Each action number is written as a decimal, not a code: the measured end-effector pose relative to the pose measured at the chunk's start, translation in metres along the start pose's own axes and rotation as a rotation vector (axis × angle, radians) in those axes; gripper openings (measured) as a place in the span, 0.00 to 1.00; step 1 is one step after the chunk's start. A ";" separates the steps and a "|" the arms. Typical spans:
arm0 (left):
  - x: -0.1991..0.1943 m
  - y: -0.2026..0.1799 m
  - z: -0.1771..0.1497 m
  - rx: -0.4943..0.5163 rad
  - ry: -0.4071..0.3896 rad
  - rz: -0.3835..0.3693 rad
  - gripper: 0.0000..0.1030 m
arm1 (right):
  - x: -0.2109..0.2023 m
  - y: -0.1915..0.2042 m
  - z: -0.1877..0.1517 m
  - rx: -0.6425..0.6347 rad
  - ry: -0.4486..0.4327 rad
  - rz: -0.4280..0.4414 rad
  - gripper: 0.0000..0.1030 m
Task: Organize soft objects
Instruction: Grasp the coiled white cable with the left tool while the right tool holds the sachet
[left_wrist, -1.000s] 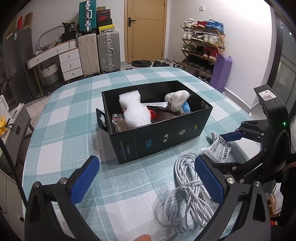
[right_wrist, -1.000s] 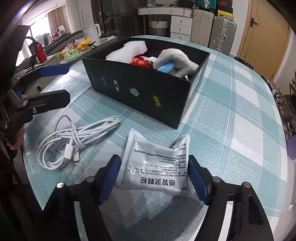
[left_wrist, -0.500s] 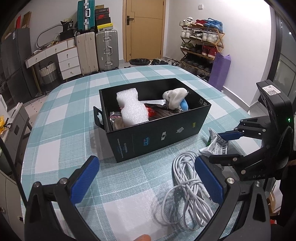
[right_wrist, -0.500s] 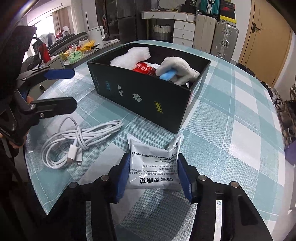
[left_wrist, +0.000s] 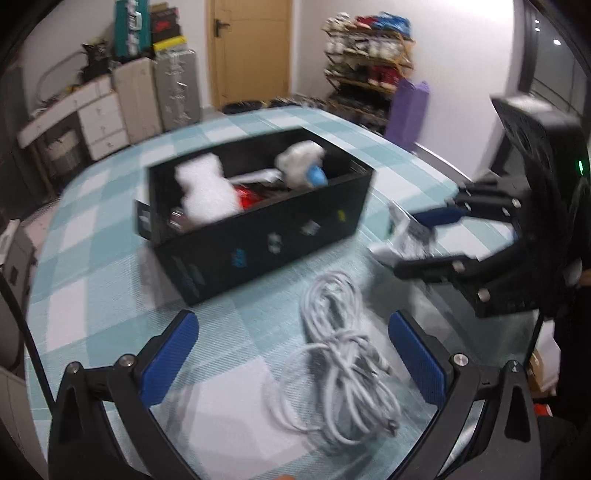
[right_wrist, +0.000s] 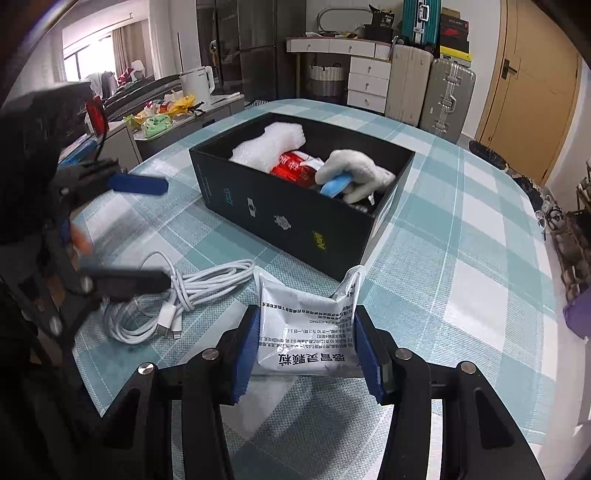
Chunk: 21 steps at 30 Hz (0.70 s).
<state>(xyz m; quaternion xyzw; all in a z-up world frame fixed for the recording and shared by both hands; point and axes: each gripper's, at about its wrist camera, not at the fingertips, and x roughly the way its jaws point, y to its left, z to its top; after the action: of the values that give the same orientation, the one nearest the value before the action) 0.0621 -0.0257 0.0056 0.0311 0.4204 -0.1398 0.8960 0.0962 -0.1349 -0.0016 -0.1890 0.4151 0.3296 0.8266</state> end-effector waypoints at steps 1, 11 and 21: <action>0.002 -0.002 -0.001 0.008 0.012 -0.011 1.00 | -0.001 0.000 0.000 -0.001 -0.005 0.001 0.48; 0.020 -0.018 -0.011 0.056 0.098 -0.068 0.93 | -0.003 0.000 0.002 -0.007 -0.016 0.008 0.48; 0.020 -0.025 -0.021 0.068 0.097 -0.080 0.57 | -0.003 0.001 0.001 -0.011 -0.018 0.010 0.48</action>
<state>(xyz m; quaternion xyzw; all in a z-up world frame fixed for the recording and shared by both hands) 0.0514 -0.0500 -0.0217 0.0516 0.4592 -0.1880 0.8667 0.0946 -0.1350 0.0015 -0.1885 0.4068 0.3376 0.8276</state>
